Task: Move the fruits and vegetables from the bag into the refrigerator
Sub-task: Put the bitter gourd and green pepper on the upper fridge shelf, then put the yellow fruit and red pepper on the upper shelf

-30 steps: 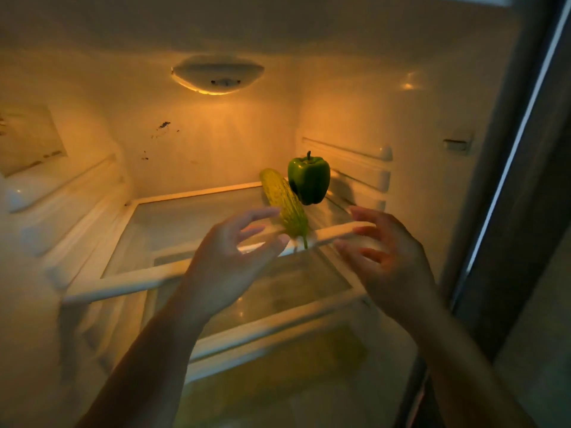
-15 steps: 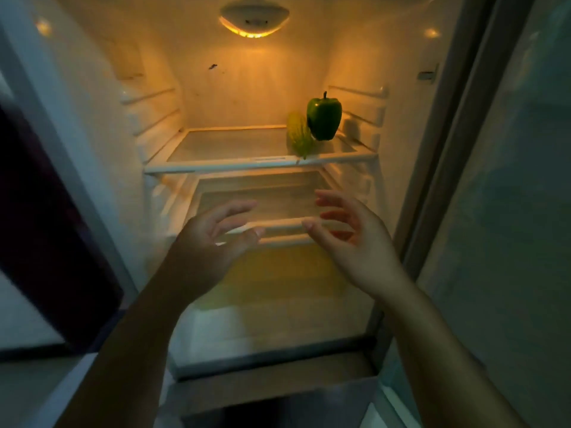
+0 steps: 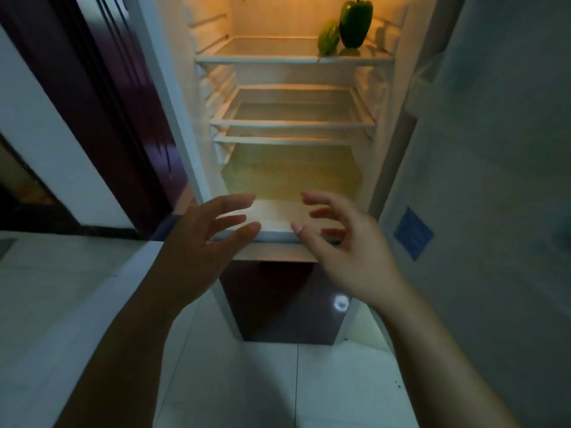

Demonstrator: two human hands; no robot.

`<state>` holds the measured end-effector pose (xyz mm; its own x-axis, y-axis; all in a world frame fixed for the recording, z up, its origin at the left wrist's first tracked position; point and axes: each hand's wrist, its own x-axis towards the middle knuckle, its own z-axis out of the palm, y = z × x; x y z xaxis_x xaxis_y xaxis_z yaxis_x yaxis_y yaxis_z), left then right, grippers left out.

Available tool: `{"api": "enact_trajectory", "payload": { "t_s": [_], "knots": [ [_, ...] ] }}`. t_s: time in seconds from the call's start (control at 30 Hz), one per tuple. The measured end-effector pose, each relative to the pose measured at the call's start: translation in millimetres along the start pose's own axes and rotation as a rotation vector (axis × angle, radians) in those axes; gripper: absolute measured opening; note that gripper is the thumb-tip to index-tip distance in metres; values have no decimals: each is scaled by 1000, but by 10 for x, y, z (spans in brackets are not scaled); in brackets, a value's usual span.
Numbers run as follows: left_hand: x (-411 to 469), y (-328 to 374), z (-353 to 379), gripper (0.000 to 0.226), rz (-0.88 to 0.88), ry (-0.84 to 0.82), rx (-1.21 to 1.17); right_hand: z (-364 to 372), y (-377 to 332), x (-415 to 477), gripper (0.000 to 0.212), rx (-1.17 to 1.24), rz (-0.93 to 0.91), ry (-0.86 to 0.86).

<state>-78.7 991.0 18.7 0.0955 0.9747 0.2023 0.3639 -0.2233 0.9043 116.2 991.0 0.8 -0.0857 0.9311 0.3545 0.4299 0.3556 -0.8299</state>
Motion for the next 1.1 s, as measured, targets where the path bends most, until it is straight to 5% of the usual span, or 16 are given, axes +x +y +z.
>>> {"api": "enact_trajectory", "payload": {
  "t_s": [0.4,0.7,1.1],
  "knots": [
    [-1229,203,-19,29,82,-190,55,-9,-557,-1377,44,-181,-2,122],
    [-2564,68,-30,35,7,-335,-120,176,-943,-2895,41,-254,163,134],
    [-3453,547,789,31,-17,-719,-145,-520,-1191,-4396,44,-409,404,294]
  ]
}}
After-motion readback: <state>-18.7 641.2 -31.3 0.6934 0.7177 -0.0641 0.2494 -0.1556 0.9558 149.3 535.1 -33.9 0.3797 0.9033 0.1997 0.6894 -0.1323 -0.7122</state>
